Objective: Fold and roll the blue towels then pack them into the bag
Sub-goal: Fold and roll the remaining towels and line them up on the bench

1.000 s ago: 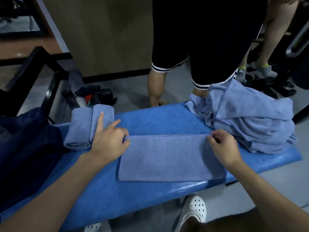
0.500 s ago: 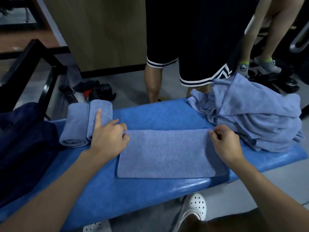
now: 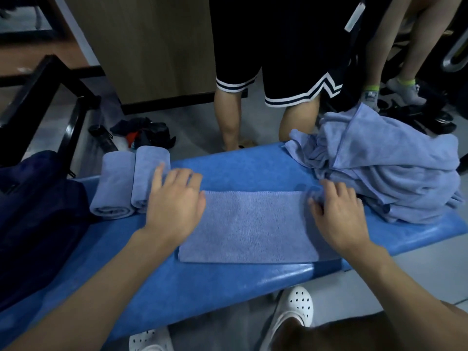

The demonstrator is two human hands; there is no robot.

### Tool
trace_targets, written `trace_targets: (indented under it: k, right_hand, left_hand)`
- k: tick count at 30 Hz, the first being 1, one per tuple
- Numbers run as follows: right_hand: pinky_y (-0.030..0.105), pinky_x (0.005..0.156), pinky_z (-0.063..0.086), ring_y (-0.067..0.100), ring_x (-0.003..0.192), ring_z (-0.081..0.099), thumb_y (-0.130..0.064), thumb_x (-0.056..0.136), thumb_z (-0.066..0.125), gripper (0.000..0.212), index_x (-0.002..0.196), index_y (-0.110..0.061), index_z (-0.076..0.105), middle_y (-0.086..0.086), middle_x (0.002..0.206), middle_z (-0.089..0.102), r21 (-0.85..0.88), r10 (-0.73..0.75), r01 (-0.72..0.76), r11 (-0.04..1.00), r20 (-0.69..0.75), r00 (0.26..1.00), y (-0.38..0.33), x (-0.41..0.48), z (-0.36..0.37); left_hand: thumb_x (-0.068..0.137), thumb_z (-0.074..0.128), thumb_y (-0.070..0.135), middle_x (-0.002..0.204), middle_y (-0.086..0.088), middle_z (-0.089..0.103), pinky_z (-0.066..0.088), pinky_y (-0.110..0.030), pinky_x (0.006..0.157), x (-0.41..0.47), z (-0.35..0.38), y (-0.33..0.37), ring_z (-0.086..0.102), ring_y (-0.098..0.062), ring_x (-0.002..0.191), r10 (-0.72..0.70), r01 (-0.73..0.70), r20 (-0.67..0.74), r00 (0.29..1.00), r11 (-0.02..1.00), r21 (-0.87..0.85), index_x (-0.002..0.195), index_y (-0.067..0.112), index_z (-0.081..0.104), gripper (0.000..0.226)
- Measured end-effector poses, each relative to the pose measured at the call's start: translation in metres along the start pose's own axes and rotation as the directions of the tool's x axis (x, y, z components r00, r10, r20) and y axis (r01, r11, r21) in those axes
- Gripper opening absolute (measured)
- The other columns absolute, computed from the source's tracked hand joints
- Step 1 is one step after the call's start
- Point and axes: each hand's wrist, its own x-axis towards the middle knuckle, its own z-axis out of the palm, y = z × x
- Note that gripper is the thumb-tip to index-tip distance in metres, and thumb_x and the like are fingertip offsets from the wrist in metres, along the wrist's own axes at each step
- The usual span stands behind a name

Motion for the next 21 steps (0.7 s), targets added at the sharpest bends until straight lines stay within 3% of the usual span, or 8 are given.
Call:
trace_targets:
  k: [1,3,6,9,12,16,21]
  right_hand:
    - [0.050,0.088,0.042,0.038,0.113,0.050,-0.033,0.096,0.051,0.038,0.126,-0.010,0.054,0.015,0.125,0.056,-0.065,-0.091,0.090,0.994,-0.023,0.996,-0.006,-0.006,-0.001]
    - [0.050,0.102,0.037,0.035,0.129,0.045,-0.042,0.097,0.039,0.044,0.128,-0.015,0.057,0.013,0.139,0.051,-0.104,-0.270,0.273,0.956,0.042,0.962,-0.017,-0.021,0.001]
    - [0.047,0.113,0.022,0.029,0.141,0.036,-0.054,0.100,0.016,0.061,0.141,-0.023,0.050,0.007,0.152,0.041,-0.136,-0.316,0.354,0.925,0.238,0.918,-0.020,-0.036,0.014]
    - [0.045,0.115,0.016,0.025,0.144,0.032,-0.059,0.099,0.006,0.068,0.147,-0.028,0.042,0.003,0.156,0.034,-0.158,-0.281,0.343,0.926,0.319,0.905,-0.014,-0.035,0.019]
    - [0.046,0.116,0.013,0.023,0.145,0.029,-0.061,0.098,0.002,0.070,0.148,-0.029,0.039,0.002,0.158,0.032,-0.166,-0.285,0.352,0.921,0.331,0.900,-0.014,-0.032,0.016]
    - [0.050,0.116,0.012,0.025,0.146,0.026,-0.063,0.097,0.001,0.072,0.148,-0.030,0.040,0.002,0.158,0.031,-0.147,-0.297,0.362,0.921,0.339,0.893,-0.025,-0.037,0.015]
    - [0.048,0.117,0.010,0.021,0.148,0.023,-0.064,0.095,-0.004,0.072,0.150,-0.035,0.031,-0.004,0.160,0.025,-0.142,-0.292,0.363,0.921,0.366,0.884,-0.015,-0.031,0.014]
  left_hand:
    - [0.091,0.049,0.023,0.111,-0.009,0.067,0.032,-0.048,0.111,-0.007,0.000,0.009,0.062,-0.032,0.107,0.079,-0.082,-0.034,0.996,0.993,-0.086,0.111,0.007,0.068,0.031]
    - [0.094,0.038,0.028,0.128,-0.008,0.064,0.040,-0.040,0.110,-0.021,0.003,0.027,0.057,-0.031,0.125,0.188,-0.177,0.030,0.982,0.960,-0.219,0.120,0.009,0.066,0.043]
    - [0.094,0.017,0.051,0.162,-0.001,0.028,0.014,-0.034,0.124,-0.031,0.015,0.034,0.020,-0.018,0.151,0.178,-0.116,0.265,0.947,0.965,-0.235,0.151,0.023,0.041,0.068]
    - [0.090,0.000,0.059,0.166,0.009,-0.004,-0.007,-0.034,0.124,-0.037,0.026,0.028,-0.011,-0.010,0.152,0.151,-0.085,0.357,0.922,0.978,-0.193,0.158,0.034,0.007,0.073]
    - [0.088,-0.003,0.060,0.166,0.008,-0.009,-0.009,-0.035,0.123,-0.038,0.024,0.030,-0.015,-0.011,0.152,0.126,-0.073,0.388,0.913,0.986,-0.149,0.158,0.035,0.001,0.075]
    - [0.087,0.004,0.058,0.167,0.003,0.004,-0.003,-0.037,0.124,-0.029,0.019,0.048,-0.003,-0.014,0.154,0.102,-0.047,0.354,0.930,0.986,-0.159,0.159,0.028,0.013,0.078]
    - [0.090,0.005,0.060,0.167,0.009,-0.004,-0.009,-0.041,0.123,-0.036,0.027,0.048,-0.011,-0.012,0.153,0.110,-0.069,0.371,0.922,0.990,-0.123,0.158,0.036,0.006,0.072]
